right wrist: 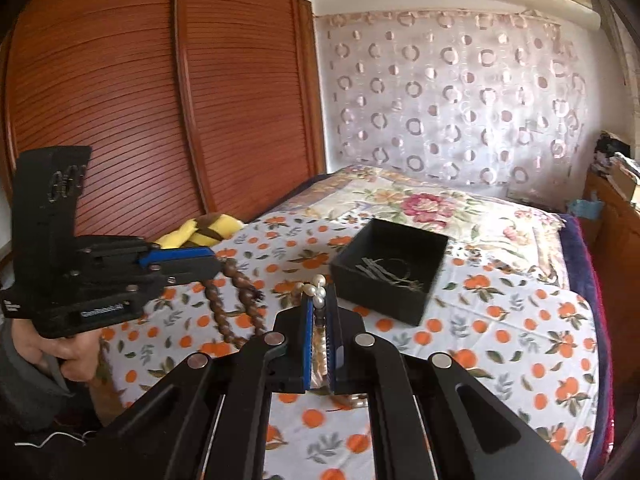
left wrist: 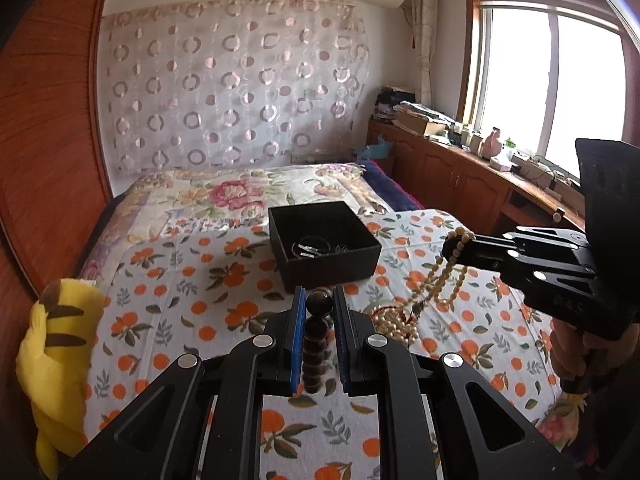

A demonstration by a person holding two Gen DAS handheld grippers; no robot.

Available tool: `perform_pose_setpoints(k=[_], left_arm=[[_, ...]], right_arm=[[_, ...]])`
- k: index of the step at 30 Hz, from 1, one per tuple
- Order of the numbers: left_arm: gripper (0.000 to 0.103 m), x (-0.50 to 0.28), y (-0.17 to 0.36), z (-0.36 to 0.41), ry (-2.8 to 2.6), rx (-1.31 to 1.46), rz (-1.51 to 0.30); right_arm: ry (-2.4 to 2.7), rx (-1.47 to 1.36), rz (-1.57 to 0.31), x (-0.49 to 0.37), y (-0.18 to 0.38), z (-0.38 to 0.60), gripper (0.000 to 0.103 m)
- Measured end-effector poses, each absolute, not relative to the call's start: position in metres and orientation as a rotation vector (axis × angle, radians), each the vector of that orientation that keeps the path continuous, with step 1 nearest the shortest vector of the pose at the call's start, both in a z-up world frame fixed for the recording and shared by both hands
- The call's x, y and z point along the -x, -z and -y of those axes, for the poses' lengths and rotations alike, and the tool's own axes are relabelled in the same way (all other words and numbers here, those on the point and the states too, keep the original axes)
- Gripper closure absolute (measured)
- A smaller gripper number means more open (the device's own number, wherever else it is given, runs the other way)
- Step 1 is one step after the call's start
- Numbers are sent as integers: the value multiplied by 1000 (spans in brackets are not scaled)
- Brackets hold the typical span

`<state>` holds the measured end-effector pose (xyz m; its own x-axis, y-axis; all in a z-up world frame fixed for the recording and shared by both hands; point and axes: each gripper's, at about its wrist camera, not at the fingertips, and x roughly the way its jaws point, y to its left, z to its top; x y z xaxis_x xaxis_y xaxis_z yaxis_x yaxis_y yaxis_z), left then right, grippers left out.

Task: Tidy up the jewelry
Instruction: 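Lower the brown beads into the box with the left gripper while the right drops its strand in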

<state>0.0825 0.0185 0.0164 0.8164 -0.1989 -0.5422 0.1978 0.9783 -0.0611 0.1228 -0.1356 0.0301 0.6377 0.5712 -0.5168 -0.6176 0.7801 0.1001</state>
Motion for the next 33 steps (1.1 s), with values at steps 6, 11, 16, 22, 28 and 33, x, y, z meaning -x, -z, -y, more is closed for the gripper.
perform_pose_setpoints(k=[6, 11, 16, 22, 28, 33], left_arm=[[91, -101, -27, -12, 227, -5, -562], [90, -126, -39, -6, 240, -10, -543], [90, -147, -46, -2, 244, -17, -533], [90, -171, -49, 2, 245, -28, -541], [90, -196, -49, -2, 237, -18, -556], [90, -220, -45, 0, 234, -27, -572]], right_arm=[[-640, 93, -559, -149, -40, 147, 97], [-630, 94, -528, -170, -54, 154, 97], [-649, 99, -479, -196, -68, 157, 97], [-675, 96, -494, -241, -65, 153, 97], [-702, 84, -539, -274, -39, 148, 97], [-708, 54, -556, -291, -27, 150, 96]])
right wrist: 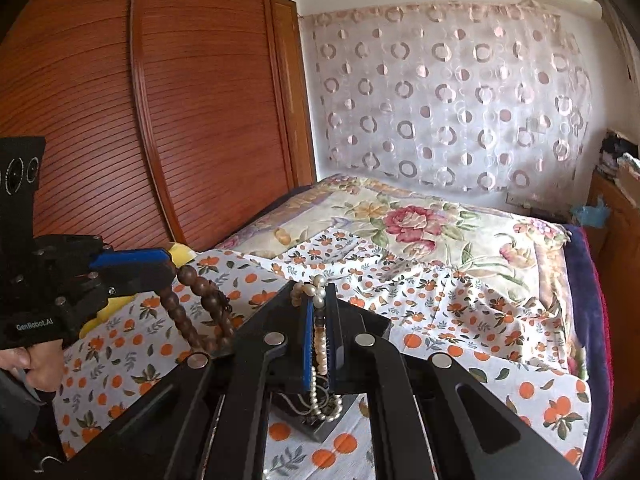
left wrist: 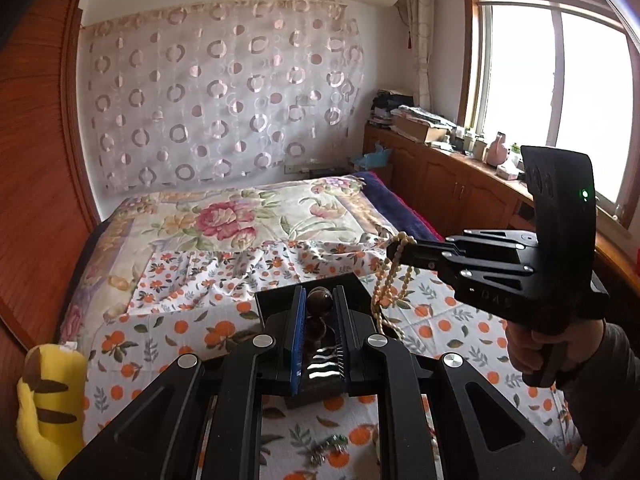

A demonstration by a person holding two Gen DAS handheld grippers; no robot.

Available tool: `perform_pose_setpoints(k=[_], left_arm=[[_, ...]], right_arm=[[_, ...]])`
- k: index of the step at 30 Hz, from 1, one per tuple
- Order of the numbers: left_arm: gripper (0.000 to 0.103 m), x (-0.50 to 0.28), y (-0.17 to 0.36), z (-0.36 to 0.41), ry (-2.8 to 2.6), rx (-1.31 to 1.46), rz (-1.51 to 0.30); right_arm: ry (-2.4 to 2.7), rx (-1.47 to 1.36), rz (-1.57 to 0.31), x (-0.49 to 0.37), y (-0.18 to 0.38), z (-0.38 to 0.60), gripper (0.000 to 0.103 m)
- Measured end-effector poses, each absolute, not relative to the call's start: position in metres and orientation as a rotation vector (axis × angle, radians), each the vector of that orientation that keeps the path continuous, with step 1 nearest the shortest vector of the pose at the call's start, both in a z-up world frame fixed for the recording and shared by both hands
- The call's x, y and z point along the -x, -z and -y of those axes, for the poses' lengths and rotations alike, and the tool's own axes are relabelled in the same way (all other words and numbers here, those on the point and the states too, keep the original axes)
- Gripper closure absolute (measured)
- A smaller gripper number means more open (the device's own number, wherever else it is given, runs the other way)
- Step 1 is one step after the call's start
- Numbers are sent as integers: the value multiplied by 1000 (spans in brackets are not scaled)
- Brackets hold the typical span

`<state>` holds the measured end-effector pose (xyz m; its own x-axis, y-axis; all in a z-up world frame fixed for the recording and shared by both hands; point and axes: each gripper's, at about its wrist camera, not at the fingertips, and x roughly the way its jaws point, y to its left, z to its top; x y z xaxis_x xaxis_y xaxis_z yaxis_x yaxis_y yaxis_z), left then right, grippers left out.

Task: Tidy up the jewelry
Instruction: 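Lower the brown beads into the box with the left gripper while the right drops its strand in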

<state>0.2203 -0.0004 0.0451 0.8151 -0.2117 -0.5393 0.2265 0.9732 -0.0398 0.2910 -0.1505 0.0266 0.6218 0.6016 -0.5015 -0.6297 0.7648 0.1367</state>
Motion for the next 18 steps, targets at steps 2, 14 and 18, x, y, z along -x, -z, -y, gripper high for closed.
perform_pose_setpoints(k=[2, 14, 18], left_arm=[[90, -230, -42, 1, 232, -27, -581], [90, -280, -2, -6, 223, 5, -666], [90, -284, 7, -9, 227, 7, -682]], right_arm=[[-711, 45, -556, -295, -25, 150, 96], [-729, 61, -559, -313, -34, 143, 96], [-721, 55, -588, -319, -22, 139, 96]])
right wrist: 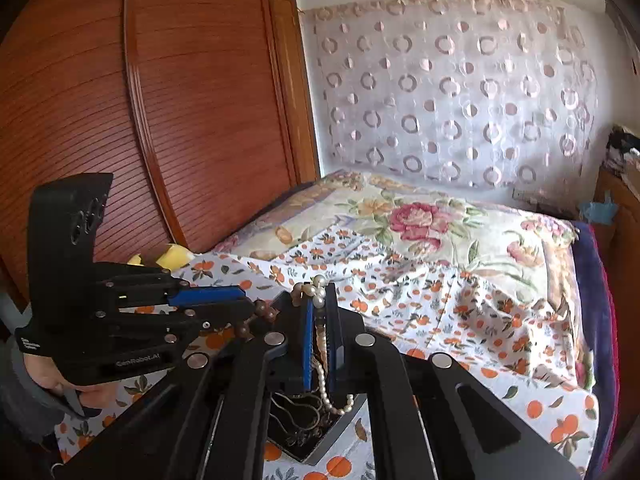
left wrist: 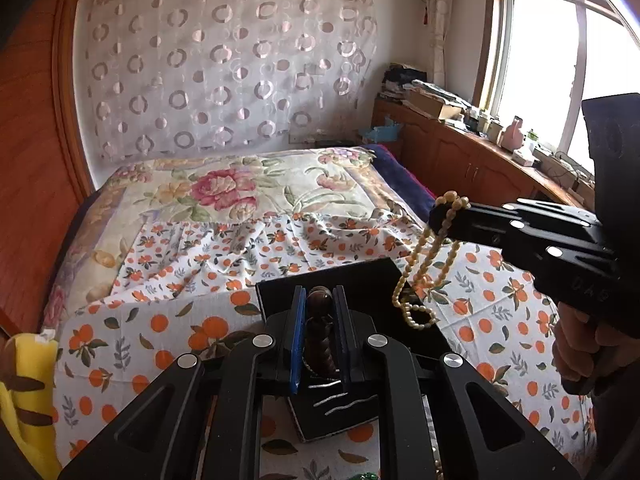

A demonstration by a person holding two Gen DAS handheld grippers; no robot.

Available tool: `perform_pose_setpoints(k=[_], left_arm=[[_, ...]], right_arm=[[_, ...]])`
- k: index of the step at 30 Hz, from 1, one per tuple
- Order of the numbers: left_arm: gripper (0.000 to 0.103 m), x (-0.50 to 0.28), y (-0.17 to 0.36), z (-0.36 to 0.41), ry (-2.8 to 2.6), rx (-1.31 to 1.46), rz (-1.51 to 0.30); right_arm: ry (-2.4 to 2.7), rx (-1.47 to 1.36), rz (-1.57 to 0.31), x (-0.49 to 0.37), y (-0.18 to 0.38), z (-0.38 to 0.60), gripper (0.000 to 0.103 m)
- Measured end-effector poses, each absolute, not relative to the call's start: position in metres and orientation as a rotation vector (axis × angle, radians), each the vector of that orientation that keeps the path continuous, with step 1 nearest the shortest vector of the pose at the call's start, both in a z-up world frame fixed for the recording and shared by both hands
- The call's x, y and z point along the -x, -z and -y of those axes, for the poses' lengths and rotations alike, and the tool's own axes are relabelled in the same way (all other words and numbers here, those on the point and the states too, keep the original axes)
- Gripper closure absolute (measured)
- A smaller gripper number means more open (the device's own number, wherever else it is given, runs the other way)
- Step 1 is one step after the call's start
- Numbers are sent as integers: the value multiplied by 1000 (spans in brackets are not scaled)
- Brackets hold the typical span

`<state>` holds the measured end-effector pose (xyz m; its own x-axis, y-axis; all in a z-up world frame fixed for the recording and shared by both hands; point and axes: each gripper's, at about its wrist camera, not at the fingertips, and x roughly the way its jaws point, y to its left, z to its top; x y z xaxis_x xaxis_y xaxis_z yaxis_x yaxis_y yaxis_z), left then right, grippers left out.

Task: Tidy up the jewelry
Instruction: 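Lower the brown beads into the box with the left gripper while the right drops its strand in, then grasp the red string of the pearl bracelet on the plate with the right gripper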

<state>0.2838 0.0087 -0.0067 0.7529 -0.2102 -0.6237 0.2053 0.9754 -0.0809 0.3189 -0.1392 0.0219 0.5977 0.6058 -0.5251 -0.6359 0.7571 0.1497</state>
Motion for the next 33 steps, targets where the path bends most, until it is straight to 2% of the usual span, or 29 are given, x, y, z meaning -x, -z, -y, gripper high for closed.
perform_pose_setpoints(k=[4, 6, 7, 8, 15, 16, 17, 18, 30, 33], left_arm=[[90, -286, 11, -9, 224, -1, -689], [81, -285, 12, -10, 215, -8, -687], [69, -284, 11, -11, 213, -7, -682], [65, -282, 11, -12, 211, -4, -675], [65, -272, 10, -15, 205, -7, -669], [65, -270, 11, -16, 205, -6, -669], [64, -267, 11, -17, 204, -6, -669], [64, -264, 11, -18, 202, -7, -668], [64, -214, 19, -18, 209, -7, -689], [58, -197, 23, -16, 215, 3, -693]], right_arm=[[-723, 65, -596, -319, -19, 132, 96], [-720, 70, -601, -321, -20, 130, 96], [-716, 72, -605, -322, -18, 129, 96], [-711, 73, -609, -323, -17, 129, 96], [-671, 101, -653, -321, 0, 128, 95], [-665, 110, -659, -319, 3, 127, 87], [-658, 115, -660, -316, 5, 127, 73], [-652, 119, -656, -314, 5, 127, 69], [-636, 137, -656, -267, 4, 130, 69], [-621, 128, -671, -248, 10, 137, 69]])
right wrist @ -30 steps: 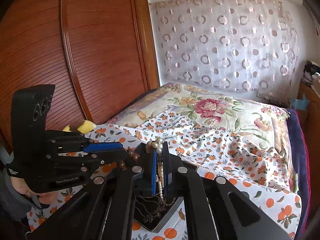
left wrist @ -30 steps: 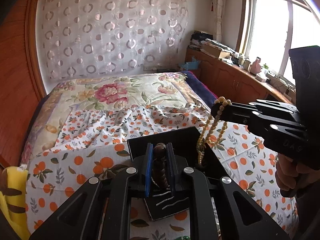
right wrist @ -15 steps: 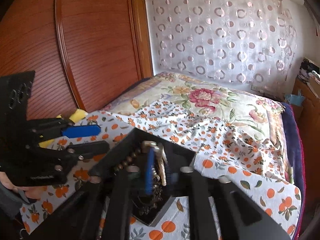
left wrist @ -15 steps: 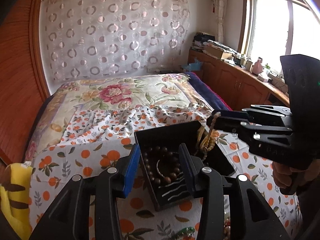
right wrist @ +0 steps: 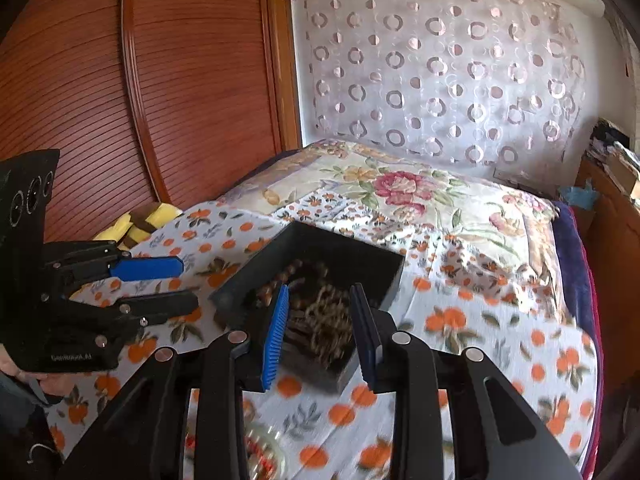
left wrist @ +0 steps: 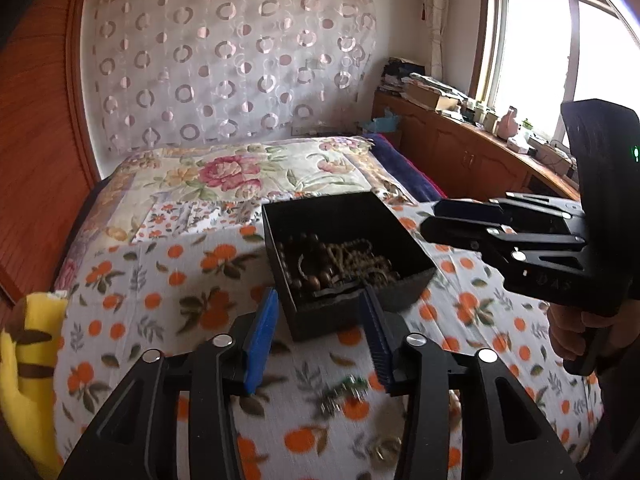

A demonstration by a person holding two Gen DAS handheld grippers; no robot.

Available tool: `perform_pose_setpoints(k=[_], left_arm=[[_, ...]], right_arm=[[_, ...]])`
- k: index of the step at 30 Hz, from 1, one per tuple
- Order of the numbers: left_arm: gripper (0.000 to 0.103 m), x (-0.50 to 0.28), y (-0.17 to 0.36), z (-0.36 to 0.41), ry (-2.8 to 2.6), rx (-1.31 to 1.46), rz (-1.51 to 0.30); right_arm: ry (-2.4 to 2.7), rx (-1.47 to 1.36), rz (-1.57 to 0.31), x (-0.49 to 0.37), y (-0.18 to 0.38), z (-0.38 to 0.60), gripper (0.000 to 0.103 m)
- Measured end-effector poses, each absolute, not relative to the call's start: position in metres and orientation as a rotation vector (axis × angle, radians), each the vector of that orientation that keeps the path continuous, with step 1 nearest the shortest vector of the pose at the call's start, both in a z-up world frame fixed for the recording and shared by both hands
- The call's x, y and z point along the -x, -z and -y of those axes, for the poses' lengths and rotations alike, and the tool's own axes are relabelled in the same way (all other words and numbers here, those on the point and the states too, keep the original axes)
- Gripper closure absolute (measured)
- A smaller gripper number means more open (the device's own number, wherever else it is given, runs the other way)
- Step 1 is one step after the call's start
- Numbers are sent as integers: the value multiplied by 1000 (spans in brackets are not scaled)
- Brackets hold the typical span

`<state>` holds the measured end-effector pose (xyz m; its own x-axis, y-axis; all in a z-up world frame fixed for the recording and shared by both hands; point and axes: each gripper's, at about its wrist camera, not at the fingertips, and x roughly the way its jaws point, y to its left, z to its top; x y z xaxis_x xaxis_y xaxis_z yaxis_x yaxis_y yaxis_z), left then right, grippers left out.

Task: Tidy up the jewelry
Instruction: 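Grasp the red string of the pearl bracelet on the plate with the right gripper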

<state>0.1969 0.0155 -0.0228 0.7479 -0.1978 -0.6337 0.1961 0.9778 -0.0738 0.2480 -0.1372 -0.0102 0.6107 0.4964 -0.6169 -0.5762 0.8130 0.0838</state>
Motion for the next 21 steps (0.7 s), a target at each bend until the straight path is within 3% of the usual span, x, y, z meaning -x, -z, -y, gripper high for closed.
perform_pose_setpoints(k=[10, 15, 17, 21], left_arm=[[47, -151, 46, -7, 235, 4, -730], [36, -130, 55, -6, 217, 0, -734], [33, -124, 57, -7, 209, -3, -728], [33, -112, 57, -8, 210, -5, -725]], right_arm=[[-615, 84, -762, -193, 48, 152, 69], [-638, 73, -783, -185, 62, 147, 69], [-653, 78, -799, -186, 65, 143, 76], [-668, 122, -828, -188, 73, 132, 77]])
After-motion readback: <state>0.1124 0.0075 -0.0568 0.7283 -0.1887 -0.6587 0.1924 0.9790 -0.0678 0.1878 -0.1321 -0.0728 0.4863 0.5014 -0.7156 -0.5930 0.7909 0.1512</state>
